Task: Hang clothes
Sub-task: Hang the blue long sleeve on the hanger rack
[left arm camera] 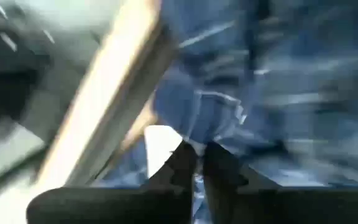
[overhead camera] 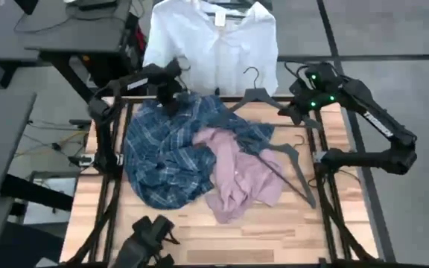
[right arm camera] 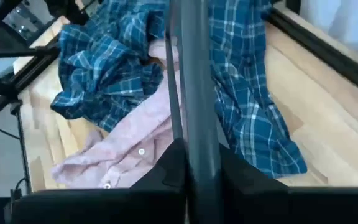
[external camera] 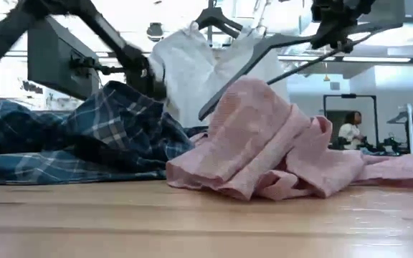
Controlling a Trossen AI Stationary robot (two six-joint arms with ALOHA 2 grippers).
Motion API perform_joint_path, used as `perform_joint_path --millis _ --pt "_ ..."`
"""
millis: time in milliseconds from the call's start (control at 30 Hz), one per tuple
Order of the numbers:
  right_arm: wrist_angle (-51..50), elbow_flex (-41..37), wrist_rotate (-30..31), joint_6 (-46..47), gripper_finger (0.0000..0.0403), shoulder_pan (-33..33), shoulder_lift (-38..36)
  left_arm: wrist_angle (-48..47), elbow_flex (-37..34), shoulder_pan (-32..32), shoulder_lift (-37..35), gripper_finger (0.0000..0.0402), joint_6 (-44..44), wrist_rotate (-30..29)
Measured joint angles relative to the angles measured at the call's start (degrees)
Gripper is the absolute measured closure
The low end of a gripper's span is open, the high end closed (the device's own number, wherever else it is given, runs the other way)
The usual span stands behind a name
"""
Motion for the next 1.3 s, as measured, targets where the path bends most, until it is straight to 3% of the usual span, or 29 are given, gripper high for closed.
perform_joint_path --millis 200,433,600,967,1067,1200,1300 --pt "3.57 1.28 0.09 0.05 0.0376 0.05 -1.91 -1.79 0.03 -7.50 -11.96 0.0401 -4.17 -3.97" --pt "11.05 1.28 0.15 0.47 0.0376 2.89 1.63 -2.31 -0.01 -13.49 -19.44 0.0401 -10.06 -5.60" --pt "17.94 1.28 0.25 0.47 0.0376 7.34 6.17 -1.36 -0.03 -15.48 -22.03 0.0401 -12.69 -5.93" --pt "30.83 1.28 6.70 0.20 0.0376 14.57 19.06 1.10 0.04 -16.81 -26.14 0.0401 -14.53 -4.83" --pt "36.80 1.26 11.21 0.37 0.0376 16.58 22.53 1.31 0.04 -16.81 -26.27 0.0401 -15.28 -3.43" --pt "45.75 1.26 6.84 3.72 0.0377 17.28 26.09 1.53 0.04 -16.79 -26.40 0.0401 -14.87 -2.83" --pt "46.88 1.26 6.29 5.33 0.0377 18.44 28.97 2.77 0.04 -16.79 -26.40 0.0401 -14.70 -2.78"
